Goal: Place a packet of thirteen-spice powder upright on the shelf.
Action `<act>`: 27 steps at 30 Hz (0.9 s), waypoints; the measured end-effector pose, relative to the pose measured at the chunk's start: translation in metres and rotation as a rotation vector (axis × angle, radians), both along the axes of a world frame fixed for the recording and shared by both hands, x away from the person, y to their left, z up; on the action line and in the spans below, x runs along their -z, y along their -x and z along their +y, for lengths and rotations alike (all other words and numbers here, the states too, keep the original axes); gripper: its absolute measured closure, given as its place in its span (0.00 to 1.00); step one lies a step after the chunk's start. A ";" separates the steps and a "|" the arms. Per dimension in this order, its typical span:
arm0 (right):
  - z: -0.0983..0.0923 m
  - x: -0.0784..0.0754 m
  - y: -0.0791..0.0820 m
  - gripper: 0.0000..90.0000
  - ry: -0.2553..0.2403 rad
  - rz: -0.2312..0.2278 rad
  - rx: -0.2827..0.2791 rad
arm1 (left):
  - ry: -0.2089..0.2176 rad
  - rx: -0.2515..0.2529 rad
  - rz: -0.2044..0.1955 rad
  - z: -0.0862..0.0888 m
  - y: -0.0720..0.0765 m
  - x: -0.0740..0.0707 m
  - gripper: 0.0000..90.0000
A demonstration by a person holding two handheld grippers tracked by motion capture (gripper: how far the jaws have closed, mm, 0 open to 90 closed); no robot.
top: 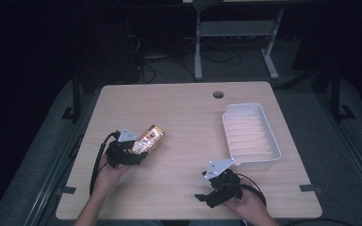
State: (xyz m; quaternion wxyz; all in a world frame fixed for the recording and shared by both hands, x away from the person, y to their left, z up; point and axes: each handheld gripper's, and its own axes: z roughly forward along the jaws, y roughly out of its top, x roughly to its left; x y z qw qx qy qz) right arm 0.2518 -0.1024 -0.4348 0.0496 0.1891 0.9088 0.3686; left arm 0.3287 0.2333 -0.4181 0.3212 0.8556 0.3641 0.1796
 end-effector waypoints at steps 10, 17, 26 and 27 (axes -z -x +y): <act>0.006 -0.013 -0.008 0.16 -0.050 0.062 0.039 | 0.036 0.055 -0.033 -0.004 0.025 -0.009 0.37; 0.015 -0.018 -0.018 0.17 -0.075 0.106 0.049 | 0.073 0.088 -0.042 -0.009 0.044 -0.009 0.37; 0.022 -0.013 -0.038 0.23 -0.135 0.163 0.127 | 0.088 0.134 -0.039 -0.016 0.057 0.000 0.37; 0.022 -0.013 -0.038 0.23 -0.135 0.163 0.127 | 0.088 0.137 -0.038 -0.017 0.059 0.001 0.37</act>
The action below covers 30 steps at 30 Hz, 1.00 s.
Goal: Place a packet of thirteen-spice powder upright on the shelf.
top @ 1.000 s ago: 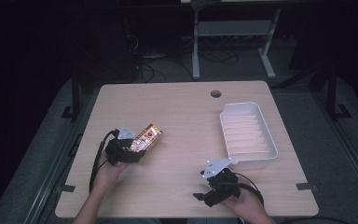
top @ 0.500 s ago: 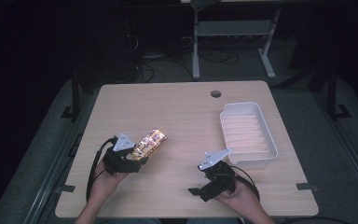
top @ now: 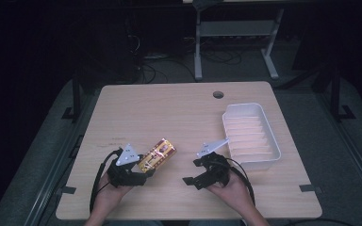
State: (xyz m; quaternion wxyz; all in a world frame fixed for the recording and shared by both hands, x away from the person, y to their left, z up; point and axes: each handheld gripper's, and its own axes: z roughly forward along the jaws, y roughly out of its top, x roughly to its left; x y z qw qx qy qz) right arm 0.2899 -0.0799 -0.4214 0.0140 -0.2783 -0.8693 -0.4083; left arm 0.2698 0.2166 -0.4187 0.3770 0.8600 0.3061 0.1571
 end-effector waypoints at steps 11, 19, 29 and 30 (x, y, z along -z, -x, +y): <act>0.001 0.006 -0.002 0.20 -0.036 0.061 0.071 | 0.004 0.067 -0.011 -0.012 0.015 0.004 0.37; -0.006 0.004 -0.006 0.17 -0.111 0.109 0.124 | -0.003 0.128 -0.012 -0.029 0.021 0.009 0.37; -0.014 0.007 -0.010 0.18 -0.188 0.182 0.156 | 0.017 0.218 -0.037 -0.050 0.032 0.010 0.37; -0.015 0.008 -0.011 0.19 -0.198 0.200 0.167 | 0.019 0.221 -0.041 -0.050 0.033 0.010 0.37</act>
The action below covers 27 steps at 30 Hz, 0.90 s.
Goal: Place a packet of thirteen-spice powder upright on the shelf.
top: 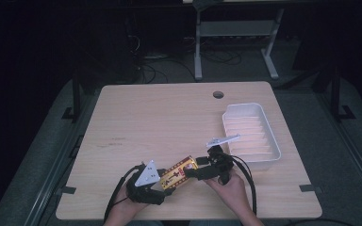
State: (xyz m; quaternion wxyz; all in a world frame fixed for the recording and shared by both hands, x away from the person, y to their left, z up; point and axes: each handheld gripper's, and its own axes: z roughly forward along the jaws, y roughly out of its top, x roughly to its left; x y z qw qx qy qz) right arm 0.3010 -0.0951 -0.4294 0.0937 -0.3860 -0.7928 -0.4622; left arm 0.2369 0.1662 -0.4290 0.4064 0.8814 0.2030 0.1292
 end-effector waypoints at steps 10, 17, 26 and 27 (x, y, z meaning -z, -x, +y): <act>0.001 0.003 0.002 0.39 -0.027 0.044 -0.004 | 0.003 0.022 0.002 -0.003 0.001 0.001 0.36; -0.001 -0.006 0.006 0.55 -0.052 0.015 -0.002 | -0.042 0.027 0.014 -0.006 -0.001 0.004 0.36; 0.001 -0.017 0.009 0.67 -0.079 -0.010 -0.027 | -0.068 0.024 -0.035 -0.013 0.002 0.002 0.34; 0.000 -0.020 0.008 0.69 -0.091 -0.003 -0.034 | -0.061 0.019 -0.042 -0.014 0.002 0.001 0.33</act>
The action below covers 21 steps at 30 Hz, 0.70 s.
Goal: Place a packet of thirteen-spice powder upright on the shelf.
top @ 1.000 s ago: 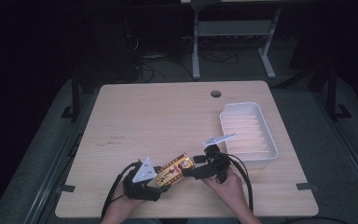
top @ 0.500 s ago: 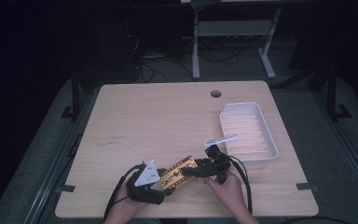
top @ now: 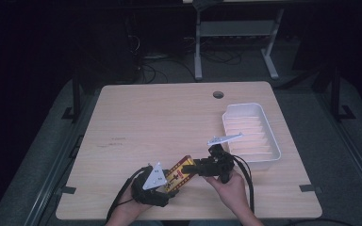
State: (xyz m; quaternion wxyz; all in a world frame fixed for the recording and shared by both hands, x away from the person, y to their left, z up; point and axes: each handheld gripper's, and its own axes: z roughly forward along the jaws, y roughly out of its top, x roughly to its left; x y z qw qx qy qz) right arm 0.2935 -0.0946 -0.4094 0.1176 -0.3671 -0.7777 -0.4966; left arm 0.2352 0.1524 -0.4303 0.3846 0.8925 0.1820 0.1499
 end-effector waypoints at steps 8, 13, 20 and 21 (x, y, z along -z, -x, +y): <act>0.008 -0.020 -0.001 0.76 0.066 -0.078 -0.096 | 0.013 0.012 0.019 0.001 -0.001 0.000 0.30; 0.009 -0.043 -0.006 0.76 0.184 -0.172 -0.171 | 0.020 -0.021 0.018 0.012 0.000 -0.003 0.28; 0.013 -0.067 -0.017 0.76 0.332 -0.242 -0.310 | 0.053 -0.052 0.041 0.024 -0.004 -0.005 0.28; 0.014 -0.069 -0.019 0.76 0.348 -0.248 -0.337 | 0.055 -0.058 0.045 0.026 -0.005 -0.006 0.28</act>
